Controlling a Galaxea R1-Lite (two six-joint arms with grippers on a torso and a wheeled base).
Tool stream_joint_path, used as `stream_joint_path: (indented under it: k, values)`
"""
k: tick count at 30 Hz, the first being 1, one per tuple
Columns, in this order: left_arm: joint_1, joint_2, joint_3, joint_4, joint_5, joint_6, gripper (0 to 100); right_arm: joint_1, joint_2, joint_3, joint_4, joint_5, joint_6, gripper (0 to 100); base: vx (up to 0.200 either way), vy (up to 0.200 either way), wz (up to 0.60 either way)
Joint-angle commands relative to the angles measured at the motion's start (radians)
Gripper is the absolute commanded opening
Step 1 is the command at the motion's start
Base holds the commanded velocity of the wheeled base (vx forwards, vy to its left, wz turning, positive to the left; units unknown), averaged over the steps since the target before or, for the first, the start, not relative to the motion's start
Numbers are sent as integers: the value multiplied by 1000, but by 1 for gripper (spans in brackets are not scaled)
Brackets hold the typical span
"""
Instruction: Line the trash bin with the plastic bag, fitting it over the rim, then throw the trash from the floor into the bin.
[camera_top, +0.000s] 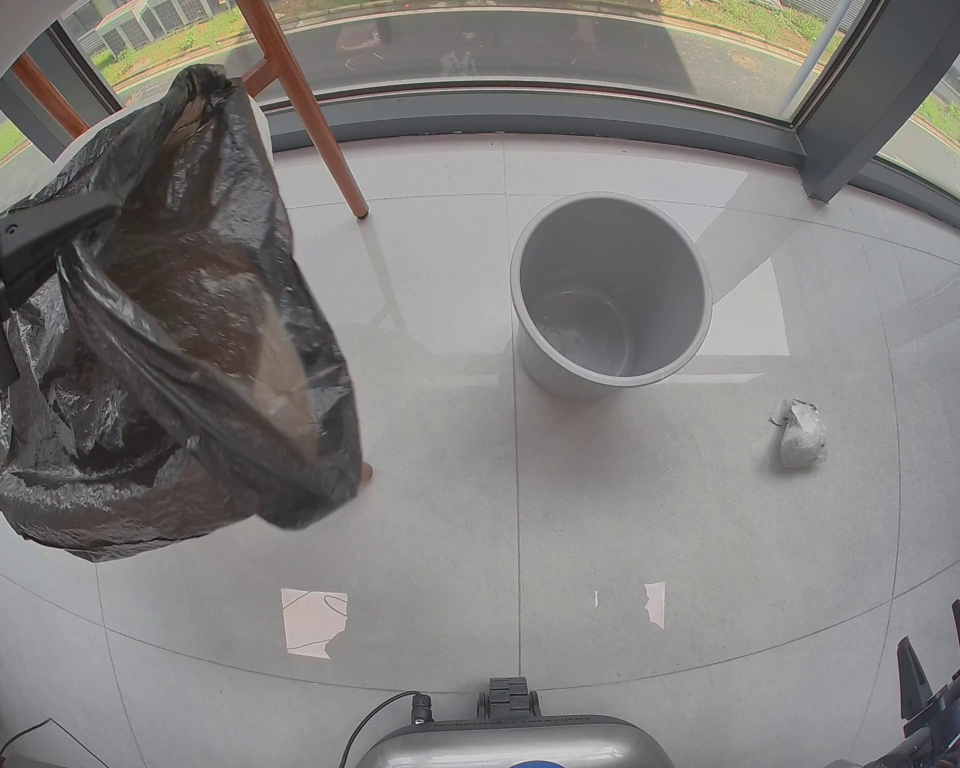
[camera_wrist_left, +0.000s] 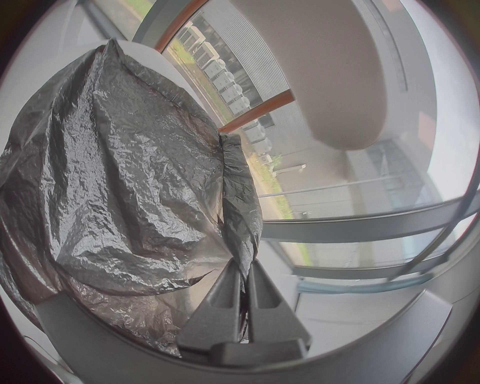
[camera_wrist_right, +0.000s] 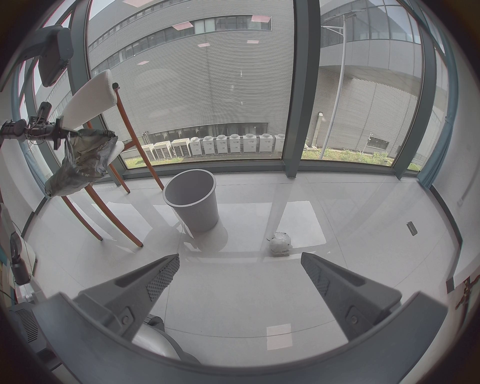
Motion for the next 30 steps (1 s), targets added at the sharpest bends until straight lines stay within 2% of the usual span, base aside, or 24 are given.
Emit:
stream_joint_path:
  k: [1,6,9,11,14,19,25,30]
  values:
    - [0,-102,99,-152,-47,-96,0,1,-16,18,0,1,0,100,0,0,0]
    - [-3,-103,125,-212,-103,-118,0,1,-16,18,0,1,0,100,0,0,0]
    - [0,-100,108,-215,-251,-151,0,1,-16,18,0,1,-2,100,0,0,0]
    - [0,-100,107,-215,-301,-154,0,1,-16,18,0,1,-2,100,0,0,0]
    - [0,-99,108,-215,-349,-154,0,1,-16,18,0,1,0,100,0,0,0]
    - [-3,-72,70,-266,-372,-168,0,1,-16,18,0,1,-2,100,0,0,0]
    - [0,4,25,-407,-510,-256,0,1,-16,18,0,1,0,100,0,0,0]
    - [2,69,-2,-436,-587,-262,0,1,-16,18,0,1,-2,100,0,0,0]
